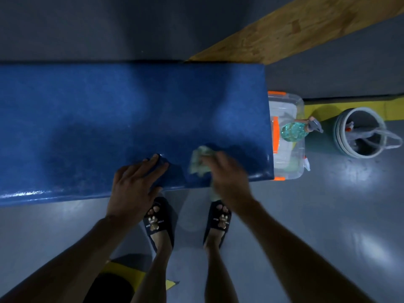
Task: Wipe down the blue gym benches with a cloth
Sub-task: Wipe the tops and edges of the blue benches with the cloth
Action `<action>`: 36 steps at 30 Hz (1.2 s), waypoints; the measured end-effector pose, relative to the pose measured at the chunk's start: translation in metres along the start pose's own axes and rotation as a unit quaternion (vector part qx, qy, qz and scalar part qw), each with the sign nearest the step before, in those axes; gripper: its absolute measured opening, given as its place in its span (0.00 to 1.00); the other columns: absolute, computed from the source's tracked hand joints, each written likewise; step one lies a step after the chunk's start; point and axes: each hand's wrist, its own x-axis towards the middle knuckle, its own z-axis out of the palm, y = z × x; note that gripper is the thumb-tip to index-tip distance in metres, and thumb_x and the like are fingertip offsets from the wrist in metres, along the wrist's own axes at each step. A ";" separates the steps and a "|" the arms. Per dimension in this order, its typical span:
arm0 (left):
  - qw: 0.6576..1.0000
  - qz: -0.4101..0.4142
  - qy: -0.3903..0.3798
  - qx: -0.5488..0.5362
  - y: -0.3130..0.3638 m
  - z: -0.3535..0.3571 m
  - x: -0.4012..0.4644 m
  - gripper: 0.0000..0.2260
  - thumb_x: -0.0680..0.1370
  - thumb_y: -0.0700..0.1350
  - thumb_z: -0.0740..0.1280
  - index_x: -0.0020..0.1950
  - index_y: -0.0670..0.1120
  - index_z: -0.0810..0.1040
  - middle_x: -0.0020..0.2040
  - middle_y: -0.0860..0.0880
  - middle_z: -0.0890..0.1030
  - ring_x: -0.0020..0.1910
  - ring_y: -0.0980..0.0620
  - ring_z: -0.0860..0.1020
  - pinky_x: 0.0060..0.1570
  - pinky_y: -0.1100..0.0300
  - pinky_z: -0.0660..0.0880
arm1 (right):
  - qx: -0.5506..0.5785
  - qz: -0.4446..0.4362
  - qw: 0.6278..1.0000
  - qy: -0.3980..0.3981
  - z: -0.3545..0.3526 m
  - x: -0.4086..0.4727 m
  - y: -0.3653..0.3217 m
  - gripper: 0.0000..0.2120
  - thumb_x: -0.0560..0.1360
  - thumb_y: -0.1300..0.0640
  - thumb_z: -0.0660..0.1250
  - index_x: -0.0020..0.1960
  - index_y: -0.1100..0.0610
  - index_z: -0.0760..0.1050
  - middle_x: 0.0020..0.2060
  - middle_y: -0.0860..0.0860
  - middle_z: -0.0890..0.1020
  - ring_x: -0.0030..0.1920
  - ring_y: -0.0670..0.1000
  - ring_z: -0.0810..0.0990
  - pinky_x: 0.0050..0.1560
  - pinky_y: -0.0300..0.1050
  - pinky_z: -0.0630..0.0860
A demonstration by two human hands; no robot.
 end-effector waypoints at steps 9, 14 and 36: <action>1.000 -0.022 -0.009 -0.008 0.001 0.006 -0.003 0.29 0.70 0.49 0.76 0.71 0.53 0.73 0.73 0.49 0.71 0.66 0.44 0.74 0.61 0.45 0.68 | 0.050 0.431 0.888 0.150 -0.017 -0.016 0.091 0.18 0.77 0.65 0.60 0.66 0.57 0.70 0.57 0.57 0.75 0.57 0.60 0.73 0.52 0.52 0.70; 1.000 -0.020 -0.015 -0.004 0.000 0.008 -0.003 0.30 0.71 0.50 0.75 0.72 0.55 0.72 0.73 0.50 0.71 0.66 0.43 0.74 0.61 0.45 0.68 | 0.081 0.251 0.955 0.136 0.030 -0.009 -0.026 0.20 0.75 0.65 0.63 0.67 0.59 0.72 0.58 0.56 0.76 0.54 0.55 0.75 0.53 0.48 0.74; 0.995 -0.085 -0.056 0.025 -0.035 -0.033 0.028 0.51 0.60 0.57 0.81 0.77 0.46 0.62 0.77 0.43 0.62 0.72 0.37 0.64 0.64 0.38 0.64 | -0.009 -0.010 0.998 -0.059 0.017 0.025 -0.063 0.25 0.74 0.60 0.55 0.70 0.51 0.70 0.57 0.53 0.76 0.49 0.56 0.77 0.43 0.51 0.77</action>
